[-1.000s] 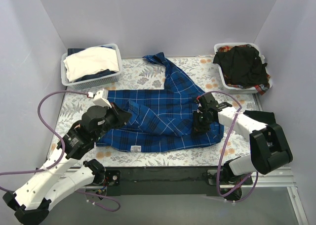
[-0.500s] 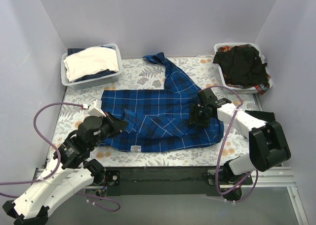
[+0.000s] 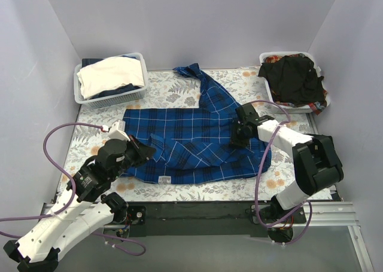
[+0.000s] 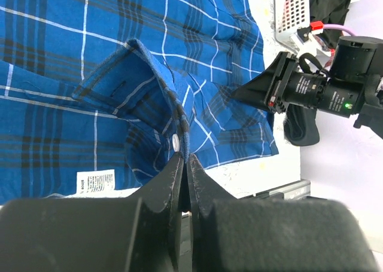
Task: Fold and stack the long sleeve shirts
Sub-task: Fold the shirt
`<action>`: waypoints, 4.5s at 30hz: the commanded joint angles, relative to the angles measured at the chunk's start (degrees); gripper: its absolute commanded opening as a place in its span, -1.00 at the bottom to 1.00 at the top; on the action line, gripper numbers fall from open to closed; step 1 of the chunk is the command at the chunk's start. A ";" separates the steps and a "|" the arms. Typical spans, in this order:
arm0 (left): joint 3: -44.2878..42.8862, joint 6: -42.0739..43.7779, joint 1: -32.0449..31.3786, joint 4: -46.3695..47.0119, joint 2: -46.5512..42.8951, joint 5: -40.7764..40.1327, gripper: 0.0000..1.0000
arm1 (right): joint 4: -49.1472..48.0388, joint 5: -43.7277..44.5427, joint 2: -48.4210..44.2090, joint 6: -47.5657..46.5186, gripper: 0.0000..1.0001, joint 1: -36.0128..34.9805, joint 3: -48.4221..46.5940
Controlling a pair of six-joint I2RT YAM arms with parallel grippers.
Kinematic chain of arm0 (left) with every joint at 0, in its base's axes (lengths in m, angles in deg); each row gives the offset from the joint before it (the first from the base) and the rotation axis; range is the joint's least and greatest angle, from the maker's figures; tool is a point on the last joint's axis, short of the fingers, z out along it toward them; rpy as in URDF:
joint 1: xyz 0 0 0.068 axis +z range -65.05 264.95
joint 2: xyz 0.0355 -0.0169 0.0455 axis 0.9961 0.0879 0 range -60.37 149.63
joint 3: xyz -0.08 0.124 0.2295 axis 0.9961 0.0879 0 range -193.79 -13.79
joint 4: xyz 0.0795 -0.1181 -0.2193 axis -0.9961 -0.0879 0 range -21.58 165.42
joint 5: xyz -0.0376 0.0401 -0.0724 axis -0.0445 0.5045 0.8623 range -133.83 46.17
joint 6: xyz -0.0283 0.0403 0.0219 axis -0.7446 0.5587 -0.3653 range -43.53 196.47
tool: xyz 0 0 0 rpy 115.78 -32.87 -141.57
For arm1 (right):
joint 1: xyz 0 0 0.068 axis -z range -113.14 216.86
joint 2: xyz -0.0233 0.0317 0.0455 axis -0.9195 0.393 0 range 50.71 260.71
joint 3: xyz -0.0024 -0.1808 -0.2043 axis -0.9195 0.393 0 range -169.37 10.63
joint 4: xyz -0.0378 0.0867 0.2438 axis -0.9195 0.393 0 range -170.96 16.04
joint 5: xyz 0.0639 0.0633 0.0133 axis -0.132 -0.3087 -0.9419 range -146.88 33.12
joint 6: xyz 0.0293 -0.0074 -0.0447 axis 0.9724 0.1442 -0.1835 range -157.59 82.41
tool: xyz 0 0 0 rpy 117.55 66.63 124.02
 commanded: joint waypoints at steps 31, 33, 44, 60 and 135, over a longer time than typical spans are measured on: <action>-0.08 -0.06 0.02 0.81 18.56 -7.52 0.68 | -2.85 2.67 -10.13 0.56 -0.97 8.20 11.33; -1.83 0.64 0.02 1.77 19.88 -6.39 0.72 | -2.76 2.31 -10.13 0.29 -0.97 8.20 11.86; -18.00 -1.64 1.25 1.61 54.73 -0.66 0.44 | -3.02 2.05 -11.27 -0.50 -0.97 8.20 14.76; -22.06 0.29 1.60 -1.48 65.67 -5.06 -0.13 | -3.46 1.87 -10.75 -1.20 -0.97 8.20 14.41; 6.58 1.80 7.58 11.27 14.35 -3.57 -0.41 | -16.02 -8.75 -26.48 1.36 -0.97 10.14 26.45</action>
